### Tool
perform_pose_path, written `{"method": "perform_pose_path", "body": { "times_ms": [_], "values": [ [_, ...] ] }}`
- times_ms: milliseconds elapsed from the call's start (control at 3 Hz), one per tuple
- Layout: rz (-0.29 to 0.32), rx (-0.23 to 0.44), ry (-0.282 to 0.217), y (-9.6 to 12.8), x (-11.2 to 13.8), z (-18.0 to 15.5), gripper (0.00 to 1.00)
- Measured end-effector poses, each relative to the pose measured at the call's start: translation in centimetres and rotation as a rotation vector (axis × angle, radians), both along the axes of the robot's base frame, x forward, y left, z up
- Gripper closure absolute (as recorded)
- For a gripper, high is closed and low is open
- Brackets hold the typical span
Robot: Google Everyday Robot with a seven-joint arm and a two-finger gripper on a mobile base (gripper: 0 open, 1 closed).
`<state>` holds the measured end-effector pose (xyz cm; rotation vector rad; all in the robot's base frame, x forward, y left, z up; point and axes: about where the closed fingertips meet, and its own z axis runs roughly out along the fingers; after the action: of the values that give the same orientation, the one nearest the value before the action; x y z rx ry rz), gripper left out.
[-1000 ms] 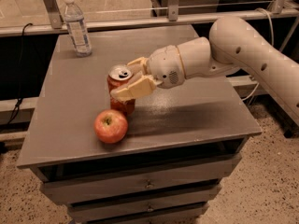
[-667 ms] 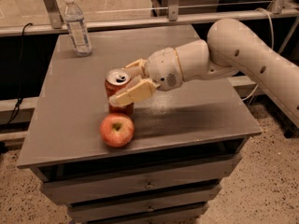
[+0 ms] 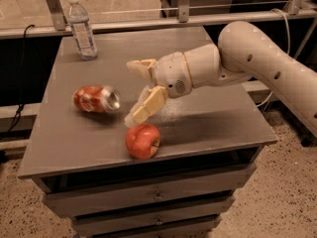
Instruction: Move coke can near apple
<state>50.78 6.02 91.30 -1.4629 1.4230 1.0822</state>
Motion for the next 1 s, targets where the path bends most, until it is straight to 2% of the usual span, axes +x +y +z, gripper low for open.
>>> {"method": "perform_pose_path", "body": {
  "times_ms": [667, 1000],
  "values": [
    [-0.034, -0.007, 0.003, -0.8, 0.6, -0.2, 0.00],
    [-0.066, -0.013, -0.002, -2.0, 1.5, -0.1, 0.00]
  ]
}}
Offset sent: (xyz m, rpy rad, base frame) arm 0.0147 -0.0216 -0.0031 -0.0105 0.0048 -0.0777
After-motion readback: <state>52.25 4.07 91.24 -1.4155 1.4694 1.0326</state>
